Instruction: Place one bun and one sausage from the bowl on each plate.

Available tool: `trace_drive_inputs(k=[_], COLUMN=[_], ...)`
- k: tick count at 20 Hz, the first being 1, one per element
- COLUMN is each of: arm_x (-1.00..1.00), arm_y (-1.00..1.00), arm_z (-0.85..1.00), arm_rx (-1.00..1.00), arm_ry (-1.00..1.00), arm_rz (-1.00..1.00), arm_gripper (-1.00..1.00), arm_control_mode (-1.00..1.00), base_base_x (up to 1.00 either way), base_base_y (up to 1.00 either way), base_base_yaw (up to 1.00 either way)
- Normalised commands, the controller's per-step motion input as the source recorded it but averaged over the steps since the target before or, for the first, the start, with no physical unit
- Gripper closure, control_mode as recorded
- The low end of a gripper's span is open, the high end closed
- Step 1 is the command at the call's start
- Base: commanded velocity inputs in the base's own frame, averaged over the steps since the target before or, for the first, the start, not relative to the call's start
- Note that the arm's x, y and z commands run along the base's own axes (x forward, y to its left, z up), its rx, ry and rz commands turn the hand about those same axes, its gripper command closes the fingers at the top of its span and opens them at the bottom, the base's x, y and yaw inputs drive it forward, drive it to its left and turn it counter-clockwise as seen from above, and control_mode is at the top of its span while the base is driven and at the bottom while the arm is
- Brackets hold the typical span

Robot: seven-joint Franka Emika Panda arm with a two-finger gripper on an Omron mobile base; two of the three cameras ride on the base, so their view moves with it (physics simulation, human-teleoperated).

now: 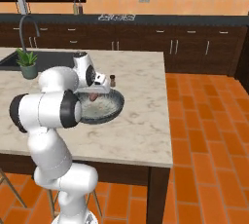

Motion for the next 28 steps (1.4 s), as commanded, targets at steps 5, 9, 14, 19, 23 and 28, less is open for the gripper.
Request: trace_drive_inputs(k=[5, 9, 14, 19, 23, 28], arm_x=[-1.0, -1.0, -1.0, -0.55, 0.0, 0.0], arm_y=[-0.05, 0.0, -0.02, -0.02, 0.0, 0.0], arm_z=[0.71, 0.69, 0.12, 0.0, 0.0, 0.0], arm_rx=[0.01, 0.01, 0.06, 0.01, 0.0, 0.0], arm_ry=[0.14, 0.04, -0.03, -0.01, 0.0, 0.0], arm_rz=[0.0, 0.0, 0.03, 0.01, 0.0, 0.0], arm_gripper=[1.0, 1.0, 1.0, 1.0, 1.0, 1.0], arm_control_mode=[-1.0, -1.0, -1.0, -1.0, 1.0, 1.0], base_base_x=[0.0, 0.0, 0.0, 0.0, -0.84, -0.86], base_base_y=[0.0, 0.0, 0.0, 0.0, 0.08, 0.72], base_base_yaw=[0.0, 0.0, 0.0, 0.0, 0.0, 0.0])
